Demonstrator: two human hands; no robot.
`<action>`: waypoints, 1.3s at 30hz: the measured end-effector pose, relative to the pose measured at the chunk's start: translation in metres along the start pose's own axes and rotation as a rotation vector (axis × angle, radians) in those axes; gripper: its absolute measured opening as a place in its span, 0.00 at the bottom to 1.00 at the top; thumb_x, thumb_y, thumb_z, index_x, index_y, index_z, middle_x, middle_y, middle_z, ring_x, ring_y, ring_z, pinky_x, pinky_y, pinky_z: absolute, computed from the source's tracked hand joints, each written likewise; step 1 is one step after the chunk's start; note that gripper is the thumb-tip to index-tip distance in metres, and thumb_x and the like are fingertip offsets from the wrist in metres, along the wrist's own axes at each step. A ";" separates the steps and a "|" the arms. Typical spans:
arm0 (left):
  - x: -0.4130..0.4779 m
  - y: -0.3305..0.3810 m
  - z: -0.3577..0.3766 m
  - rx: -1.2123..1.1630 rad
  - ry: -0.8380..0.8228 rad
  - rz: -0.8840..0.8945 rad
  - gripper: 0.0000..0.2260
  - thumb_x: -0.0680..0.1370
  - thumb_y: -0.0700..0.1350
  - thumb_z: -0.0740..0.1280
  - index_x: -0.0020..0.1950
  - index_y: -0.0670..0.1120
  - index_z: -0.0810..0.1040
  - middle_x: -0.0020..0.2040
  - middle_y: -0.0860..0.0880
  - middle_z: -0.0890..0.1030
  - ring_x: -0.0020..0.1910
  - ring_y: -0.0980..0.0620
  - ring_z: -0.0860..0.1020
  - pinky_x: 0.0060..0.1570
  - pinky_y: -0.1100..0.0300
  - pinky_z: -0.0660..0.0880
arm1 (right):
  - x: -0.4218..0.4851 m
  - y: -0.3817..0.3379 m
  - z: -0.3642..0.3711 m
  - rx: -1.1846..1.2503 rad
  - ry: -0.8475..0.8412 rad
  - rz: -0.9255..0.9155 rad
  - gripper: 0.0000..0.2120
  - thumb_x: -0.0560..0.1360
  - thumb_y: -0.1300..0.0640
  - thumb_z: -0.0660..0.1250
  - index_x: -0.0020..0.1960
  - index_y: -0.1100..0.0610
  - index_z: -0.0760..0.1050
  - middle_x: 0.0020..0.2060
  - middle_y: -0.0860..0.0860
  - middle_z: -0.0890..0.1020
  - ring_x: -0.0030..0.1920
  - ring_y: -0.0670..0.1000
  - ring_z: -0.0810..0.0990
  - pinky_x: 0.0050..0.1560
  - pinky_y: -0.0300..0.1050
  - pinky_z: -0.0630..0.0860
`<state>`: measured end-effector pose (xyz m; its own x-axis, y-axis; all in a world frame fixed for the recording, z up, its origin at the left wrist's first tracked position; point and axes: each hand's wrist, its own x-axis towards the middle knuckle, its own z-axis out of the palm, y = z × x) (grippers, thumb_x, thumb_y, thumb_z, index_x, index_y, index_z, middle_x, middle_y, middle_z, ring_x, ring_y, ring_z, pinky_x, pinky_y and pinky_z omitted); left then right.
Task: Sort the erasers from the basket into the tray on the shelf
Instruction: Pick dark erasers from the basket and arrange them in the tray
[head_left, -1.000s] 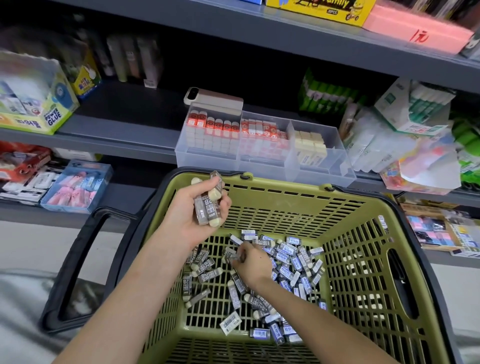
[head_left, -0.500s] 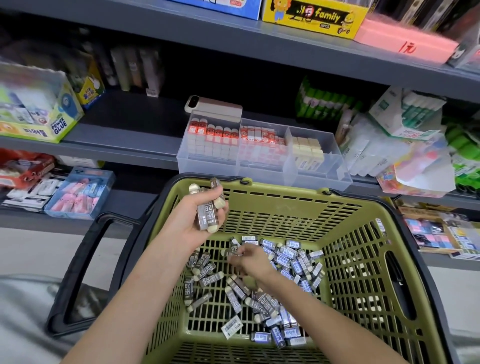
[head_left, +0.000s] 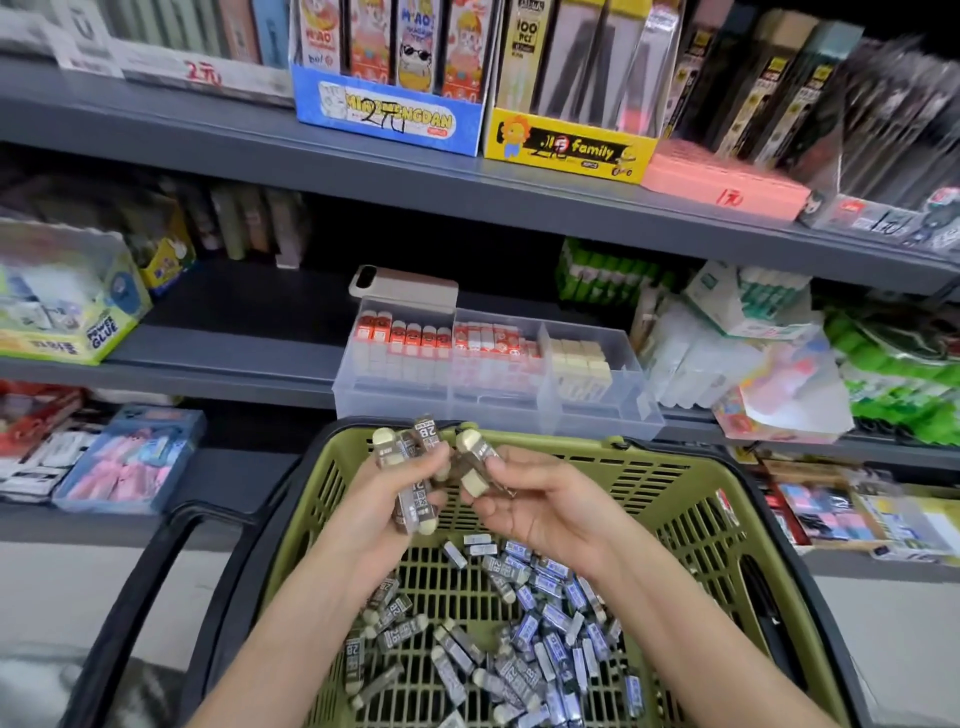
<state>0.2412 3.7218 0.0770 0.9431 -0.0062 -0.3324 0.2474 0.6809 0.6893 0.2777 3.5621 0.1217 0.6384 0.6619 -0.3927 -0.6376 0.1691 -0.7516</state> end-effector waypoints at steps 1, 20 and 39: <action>0.001 0.000 0.000 0.013 0.005 0.005 0.13 0.66 0.40 0.74 0.49 0.39 0.81 0.43 0.43 0.79 0.35 0.53 0.76 0.28 0.64 0.71 | 0.001 -0.001 0.002 -0.001 -0.019 -0.001 0.20 0.69 0.63 0.64 0.60 0.63 0.66 0.41 0.60 0.76 0.33 0.49 0.74 0.33 0.35 0.73; 0.004 0.049 -0.013 -0.342 0.213 0.165 0.06 0.64 0.36 0.70 0.39 0.42 0.78 0.33 0.47 0.81 0.25 0.57 0.75 0.24 0.68 0.72 | 0.038 -0.038 0.025 -0.369 0.236 -0.131 0.04 0.67 0.60 0.72 0.35 0.60 0.81 0.28 0.50 0.77 0.26 0.44 0.69 0.23 0.35 0.64; 0.054 0.106 -0.051 -0.410 0.245 0.345 0.09 0.65 0.37 0.69 0.26 0.46 0.81 0.30 0.49 0.79 0.26 0.58 0.73 0.25 0.69 0.69 | 0.181 -0.048 0.058 -1.156 0.352 0.256 0.10 0.73 0.64 0.70 0.34 0.60 0.73 0.28 0.51 0.76 0.24 0.44 0.72 0.22 0.34 0.67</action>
<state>0.3071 3.8311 0.0989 0.8629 0.4023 -0.3059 -0.2168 0.8415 0.4949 0.3988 3.7165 0.1176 0.7467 0.3182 -0.5841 -0.1201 -0.7992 -0.5890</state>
